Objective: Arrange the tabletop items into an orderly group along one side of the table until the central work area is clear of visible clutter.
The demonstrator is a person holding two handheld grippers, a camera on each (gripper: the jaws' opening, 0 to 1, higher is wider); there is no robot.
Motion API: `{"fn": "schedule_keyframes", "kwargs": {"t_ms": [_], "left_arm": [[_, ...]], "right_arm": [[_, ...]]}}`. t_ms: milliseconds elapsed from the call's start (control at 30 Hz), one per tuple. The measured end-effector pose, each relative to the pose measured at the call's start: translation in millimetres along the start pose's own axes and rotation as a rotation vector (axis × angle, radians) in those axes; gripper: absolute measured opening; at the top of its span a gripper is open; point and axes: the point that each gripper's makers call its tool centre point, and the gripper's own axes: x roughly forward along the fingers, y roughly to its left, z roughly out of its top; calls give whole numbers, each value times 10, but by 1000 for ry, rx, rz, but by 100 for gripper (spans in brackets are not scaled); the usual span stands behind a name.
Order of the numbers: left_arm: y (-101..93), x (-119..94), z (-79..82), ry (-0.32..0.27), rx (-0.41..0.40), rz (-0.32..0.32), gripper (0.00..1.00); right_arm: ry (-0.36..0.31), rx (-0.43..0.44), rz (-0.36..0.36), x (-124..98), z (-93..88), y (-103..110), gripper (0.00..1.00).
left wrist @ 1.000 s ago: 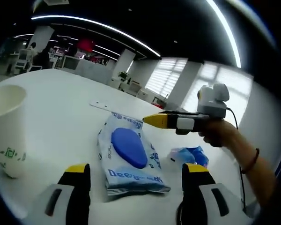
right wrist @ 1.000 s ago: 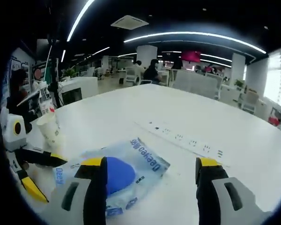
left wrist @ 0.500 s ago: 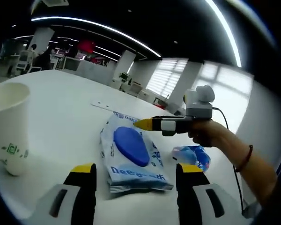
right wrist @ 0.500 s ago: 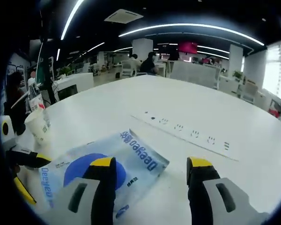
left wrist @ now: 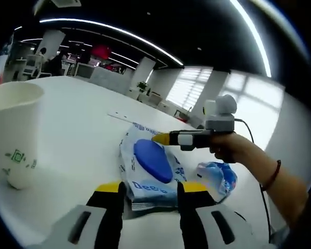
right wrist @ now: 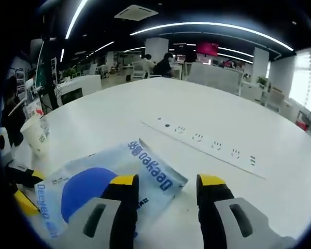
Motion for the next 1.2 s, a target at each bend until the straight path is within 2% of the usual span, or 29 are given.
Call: {"fn": "schedule_keyframes", "kwargs": {"t_ms": [33,300,467,700,833,1200], "left_arm": [[17,6,-4,-2,2,7,33],[46,3,-25,1,8,17,31],[54,-5,-36,7,24,21,29],[45,-20,-54,15,49,26,27],[41,-29,-61,16,45,27,25],[-12,-40,-54,14,65,18,19]], "right_arm": [[-1,1,10,5,-4,9,38],[9,-15,15,9,-16,25,34],[20,-45,-8,-24,-16,-5,24],[53,-58,-26,-46,-76,-27,15],[72,-122,-32,-84,-95,-9,11],[92,-116,-37,-139,-76,-22,4]]}}
